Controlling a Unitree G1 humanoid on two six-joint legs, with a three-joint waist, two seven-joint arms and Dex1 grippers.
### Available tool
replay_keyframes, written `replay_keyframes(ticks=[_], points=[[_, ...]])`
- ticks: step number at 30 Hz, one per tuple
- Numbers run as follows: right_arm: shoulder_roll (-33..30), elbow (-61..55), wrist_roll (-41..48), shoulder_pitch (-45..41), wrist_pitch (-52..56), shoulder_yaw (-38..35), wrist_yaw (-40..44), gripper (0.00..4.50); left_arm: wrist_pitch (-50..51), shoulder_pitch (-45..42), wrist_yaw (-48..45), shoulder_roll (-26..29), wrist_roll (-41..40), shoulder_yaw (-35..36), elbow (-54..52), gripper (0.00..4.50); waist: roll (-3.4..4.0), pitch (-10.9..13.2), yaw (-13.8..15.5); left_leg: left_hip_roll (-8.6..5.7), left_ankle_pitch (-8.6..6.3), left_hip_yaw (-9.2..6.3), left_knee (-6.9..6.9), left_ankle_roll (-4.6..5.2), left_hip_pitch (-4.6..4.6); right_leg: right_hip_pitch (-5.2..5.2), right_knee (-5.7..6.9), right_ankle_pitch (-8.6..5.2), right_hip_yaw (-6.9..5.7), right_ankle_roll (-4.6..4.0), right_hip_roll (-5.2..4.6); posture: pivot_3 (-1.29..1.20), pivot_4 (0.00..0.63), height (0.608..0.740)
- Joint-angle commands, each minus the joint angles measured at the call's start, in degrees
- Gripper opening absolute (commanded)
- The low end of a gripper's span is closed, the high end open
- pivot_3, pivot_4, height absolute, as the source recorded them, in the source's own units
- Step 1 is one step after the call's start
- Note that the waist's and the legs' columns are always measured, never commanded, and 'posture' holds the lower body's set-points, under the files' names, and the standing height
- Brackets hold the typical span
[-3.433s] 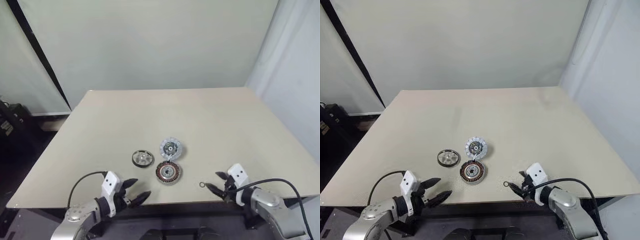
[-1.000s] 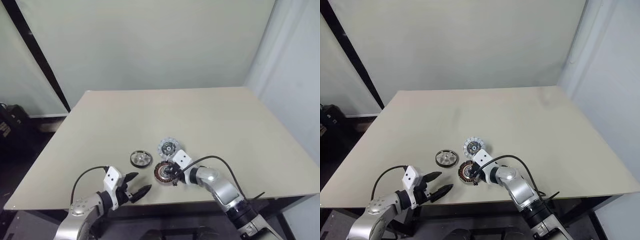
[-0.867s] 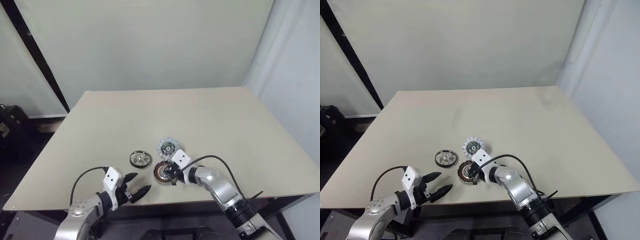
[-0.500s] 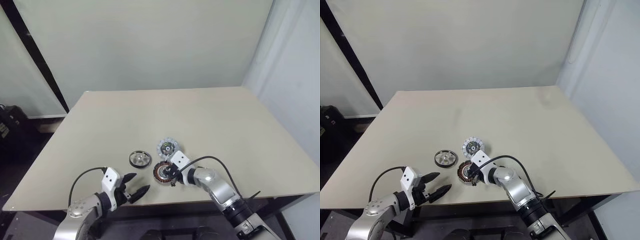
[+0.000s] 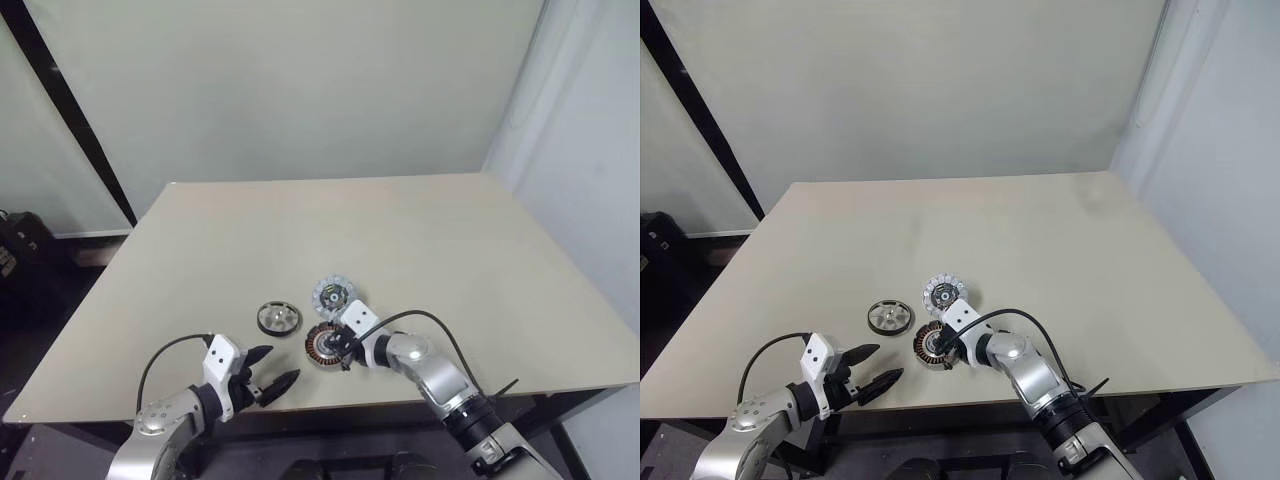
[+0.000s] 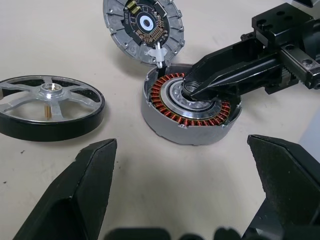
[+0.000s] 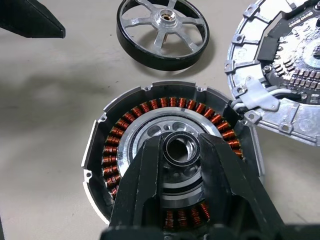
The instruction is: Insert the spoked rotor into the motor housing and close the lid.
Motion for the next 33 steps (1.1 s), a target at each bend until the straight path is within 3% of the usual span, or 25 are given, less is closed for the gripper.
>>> replay_keyframes(ticks=[1,33], points=[[0.59,-0.51,-0.24,-1.62,-1.31,-0.73,0.05,0.76,-0.95,-0.5,0.33,0.27,-0.27,0.92,-1.76,4.5,0.0,0.0,-0.01,0.0,0.0,0.0,0.0,0.0,0.0,0.0,0.0,0.0,0.0,0.0,0.0,0.0,0.0,0.74],[0.72,-0.5,-0.9,-1.36,-0.19,0.27,2.13,0.76,-1.37,-0.52,0.72,-0.07,-0.31,0.87,-1.65,4.5,0.01,-0.01,-0.02,0.03,-0.01,0.0,0.0,-0.01,0.03,0.0,0.01,-0.01,0.01,-0.04,0.02,0.0,0.0,0.74]])
